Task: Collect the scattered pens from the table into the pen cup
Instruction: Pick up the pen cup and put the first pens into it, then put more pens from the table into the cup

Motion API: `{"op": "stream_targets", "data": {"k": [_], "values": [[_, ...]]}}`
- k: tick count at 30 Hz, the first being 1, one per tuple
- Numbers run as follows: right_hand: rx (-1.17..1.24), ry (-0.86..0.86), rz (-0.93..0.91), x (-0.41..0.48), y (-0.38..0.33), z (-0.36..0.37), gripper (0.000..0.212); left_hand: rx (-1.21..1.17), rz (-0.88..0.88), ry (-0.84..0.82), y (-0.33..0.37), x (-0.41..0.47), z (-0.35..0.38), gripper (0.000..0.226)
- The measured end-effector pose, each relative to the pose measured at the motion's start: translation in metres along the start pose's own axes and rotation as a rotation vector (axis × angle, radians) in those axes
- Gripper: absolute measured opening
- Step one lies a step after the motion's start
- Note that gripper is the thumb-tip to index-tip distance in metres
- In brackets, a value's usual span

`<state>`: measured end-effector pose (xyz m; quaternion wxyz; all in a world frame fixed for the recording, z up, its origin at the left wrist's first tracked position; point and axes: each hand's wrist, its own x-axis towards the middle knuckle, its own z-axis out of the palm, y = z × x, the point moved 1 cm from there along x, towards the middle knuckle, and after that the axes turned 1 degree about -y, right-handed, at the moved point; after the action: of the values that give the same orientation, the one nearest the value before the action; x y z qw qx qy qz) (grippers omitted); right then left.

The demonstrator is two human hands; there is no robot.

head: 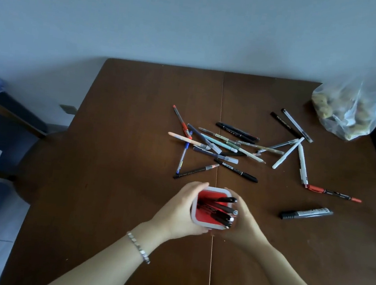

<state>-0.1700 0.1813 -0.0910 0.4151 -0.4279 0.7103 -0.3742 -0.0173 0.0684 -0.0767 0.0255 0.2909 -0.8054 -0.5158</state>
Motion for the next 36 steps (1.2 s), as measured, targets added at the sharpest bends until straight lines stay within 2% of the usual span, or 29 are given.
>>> {"op": "stream_targets", "data": {"k": [3, 6, 8, 10, 11, 13, 15, 18, 22, 26, 28, 32, 36], "values": [[-0.021, 0.075, -0.017, -0.001, 0.010, -0.026, 0.082, 0.002, 0.010, -0.148, 0.013, 0.023, 0.003, 0.097], [-0.064, 0.120, -0.008, 0.003, 0.023, -0.049, 0.089, -0.040, -0.049, -0.237, 0.013, 0.044, -0.009, 0.077], [-0.034, 0.141, 0.002, 0.006, 0.030, -0.059, 0.093, 0.132, -0.117, -0.072, 0.004, 0.060, -0.020, 0.065], [-0.009, 0.149, 0.004, 0.008, 0.036, -0.062, 0.090, 0.435, -0.201, 0.144, -0.010, 0.077, -0.028, 0.067], [-0.005, 0.151, 0.008, 0.008, 0.038, -0.062, 0.087, 0.516, -0.282, 0.187, -0.015, 0.085, -0.030, 0.074], [0.020, 0.167, 0.015, 0.007, 0.044, -0.059, 0.084, 0.600, -0.446, 0.154, -0.023, 0.101, -0.028, 0.087], [0.041, 0.179, 0.029, 0.005, 0.049, -0.056, 0.083, 0.657, -0.515, 0.131, -0.028, 0.113, -0.024, 0.087], [0.062, 0.185, 0.043, 0.004, 0.052, -0.054, 0.084, 0.636, -0.528, 0.224, -0.031, 0.122, -0.021, 0.064], [0.073, 0.182, 0.048, 0.004, 0.055, -0.054, 0.086, 0.672, -0.498, 0.219, -0.036, 0.112, -0.014, 0.030], [0.066, 0.173, 0.048, 0.003, 0.057, -0.053, 0.086, 0.744, -0.584, 0.123, -0.041, 0.082, -0.002, 0.033], [0.072, 0.184, 0.049, 0.003, 0.058, -0.052, 0.086, 0.790, -0.612, 0.054, -0.043, 0.063, 0.002, 0.027], [0.034, 0.196, 0.025, 0.004, 0.056, -0.052, 0.087, 0.674, -0.626, -0.044, -0.041, 0.023, -0.002, 0.022], [0.030, 0.203, 0.023, 0.004, 0.054, -0.052, 0.086, 0.327, -0.656, -0.033, -0.036, -0.019, -0.020, 0.027]]}}
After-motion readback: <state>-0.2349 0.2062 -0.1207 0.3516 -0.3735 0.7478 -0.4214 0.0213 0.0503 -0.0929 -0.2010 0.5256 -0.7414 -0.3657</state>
